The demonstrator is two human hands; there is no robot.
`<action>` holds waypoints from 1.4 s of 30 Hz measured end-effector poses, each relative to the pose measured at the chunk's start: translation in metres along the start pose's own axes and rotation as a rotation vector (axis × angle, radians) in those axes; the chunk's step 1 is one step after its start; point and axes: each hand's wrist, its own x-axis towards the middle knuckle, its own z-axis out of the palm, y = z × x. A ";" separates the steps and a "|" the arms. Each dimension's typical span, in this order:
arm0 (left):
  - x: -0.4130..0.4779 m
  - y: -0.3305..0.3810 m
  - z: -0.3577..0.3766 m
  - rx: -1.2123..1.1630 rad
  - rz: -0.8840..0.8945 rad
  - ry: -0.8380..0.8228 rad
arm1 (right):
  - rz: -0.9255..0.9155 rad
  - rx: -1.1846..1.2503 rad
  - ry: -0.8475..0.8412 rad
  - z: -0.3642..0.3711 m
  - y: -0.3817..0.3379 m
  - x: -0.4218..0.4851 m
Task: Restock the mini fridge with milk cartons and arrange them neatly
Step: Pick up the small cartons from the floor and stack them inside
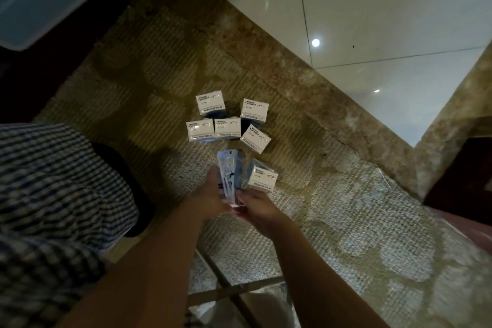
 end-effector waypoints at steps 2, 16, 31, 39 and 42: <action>0.003 -0.006 0.003 0.013 0.100 0.085 | -0.035 0.138 0.013 0.008 -0.007 -0.001; -0.018 0.037 -0.020 0.681 0.195 0.460 | -0.223 -0.401 0.187 -0.009 -0.028 -0.070; -0.078 0.088 -0.059 0.910 0.205 0.377 | -0.677 -1.547 0.581 -0.003 -0.045 -0.068; -0.135 0.098 -0.091 0.976 0.239 0.401 | -0.686 -1.774 0.521 0.013 -0.079 -0.102; -0.164 0.104 -0.104 0.957 0.284 0.435 | -0.819 -1.802 0.513 0.029 -0.102 -0.130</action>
